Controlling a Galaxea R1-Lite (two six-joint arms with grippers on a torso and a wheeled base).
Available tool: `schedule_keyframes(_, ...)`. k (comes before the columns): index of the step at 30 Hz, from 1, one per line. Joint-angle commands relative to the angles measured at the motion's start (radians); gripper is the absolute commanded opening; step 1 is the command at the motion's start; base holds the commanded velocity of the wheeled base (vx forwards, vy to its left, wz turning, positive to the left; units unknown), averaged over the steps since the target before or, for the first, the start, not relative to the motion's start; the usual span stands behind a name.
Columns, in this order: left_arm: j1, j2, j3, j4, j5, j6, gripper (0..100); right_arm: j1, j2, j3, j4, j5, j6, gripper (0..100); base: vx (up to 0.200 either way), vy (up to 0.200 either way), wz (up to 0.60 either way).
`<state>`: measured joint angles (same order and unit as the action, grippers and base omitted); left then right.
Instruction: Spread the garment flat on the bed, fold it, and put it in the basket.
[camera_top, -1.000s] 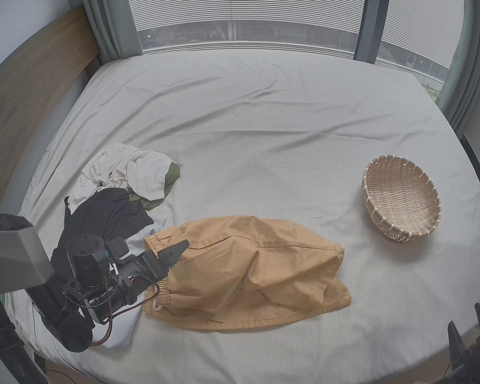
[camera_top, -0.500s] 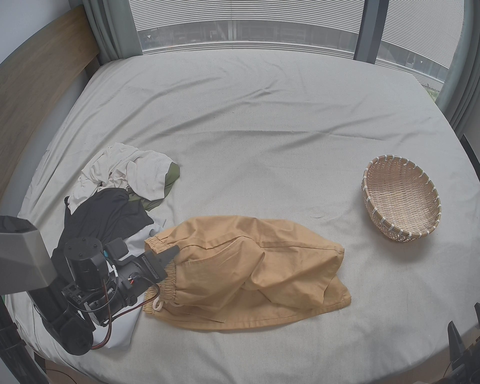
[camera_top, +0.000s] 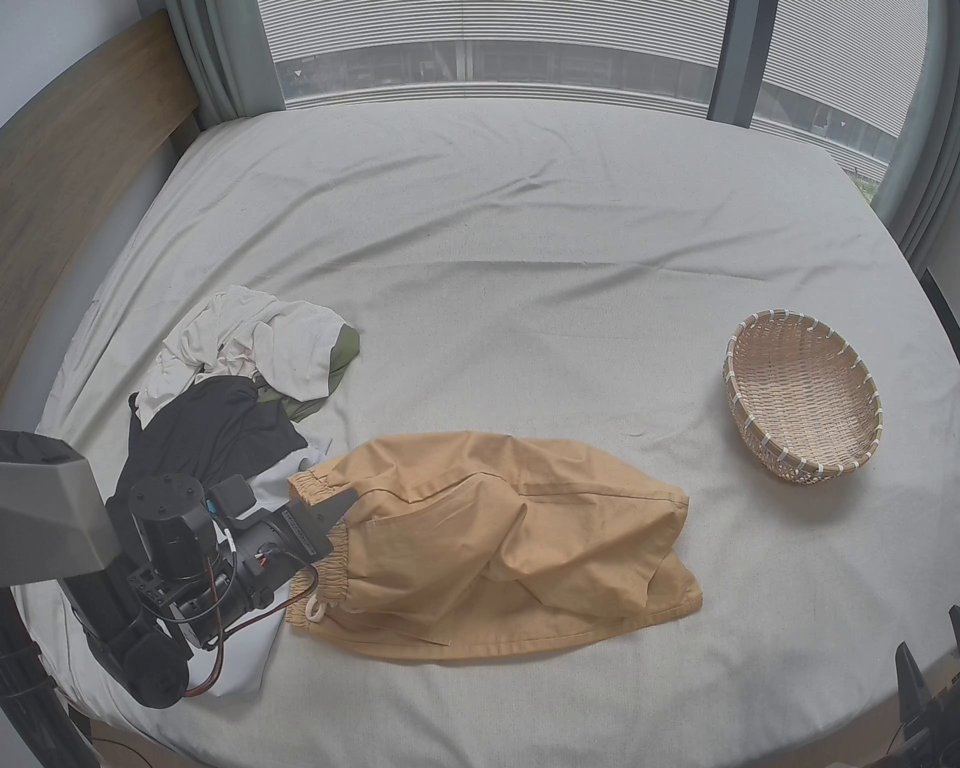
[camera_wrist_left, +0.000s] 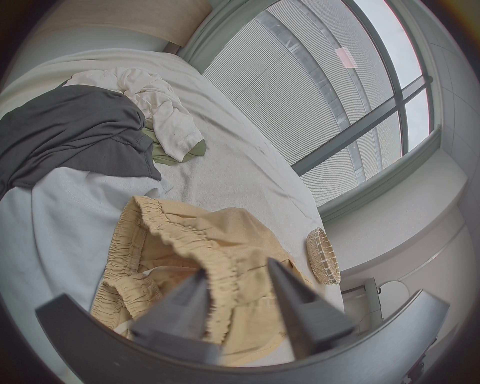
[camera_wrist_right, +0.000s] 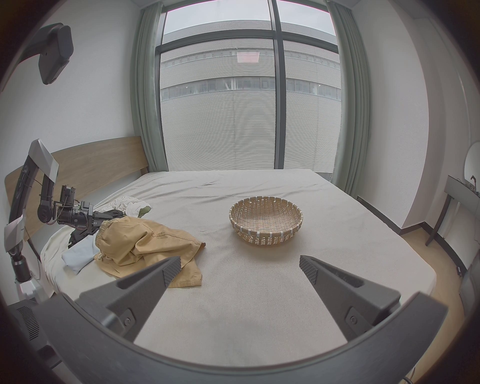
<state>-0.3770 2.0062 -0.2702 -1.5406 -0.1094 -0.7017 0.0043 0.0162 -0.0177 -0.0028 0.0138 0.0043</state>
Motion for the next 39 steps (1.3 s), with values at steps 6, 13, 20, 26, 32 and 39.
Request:
schedule_keyframes(6,-0.060,0.025,0.020,-0.001,0.007,0.053,100,0.000,-0.010,0.018,0.000,0.000,-0.001,100,0.000,0.000,0.00)
schedule_keyframes(13,-0.057,0.036,-0.003,-0.001,0.008,0.051,100,0.000,-0.010,0.018,0.000,0.000,0.000,100,0.000,0.000,0.00)
schedule_keyframes(20,-0.052,0.039,-0.011,-0.001,0.008,0.050,0,0.000,-0.010,0.018,0.000,0.000,0.000,100,0.000,0.000,0.00)
schedule_keyframes(26,-0.054,0.017,-0.018,-0.003,0.008,0.048,0,0.000,-0.010,0.018,0.000,0.000,0.000,100,0.000,0.000,0.00)
schedule_keyframes(32,-0.052,-0.119,-0.109,-0.001,0.002,0.036,0,0.000,-0.010,0.018,0.000,-0.002,0.005,100,0.000,0.000,0.00)
schedule_keyframes(39,-0.051,-0.178,-0.159,-0.001,0.000,0.037,0,-0.003,-0.010,0.018,0.000,0.002,0.005,100,0.000,0.000,0.00)
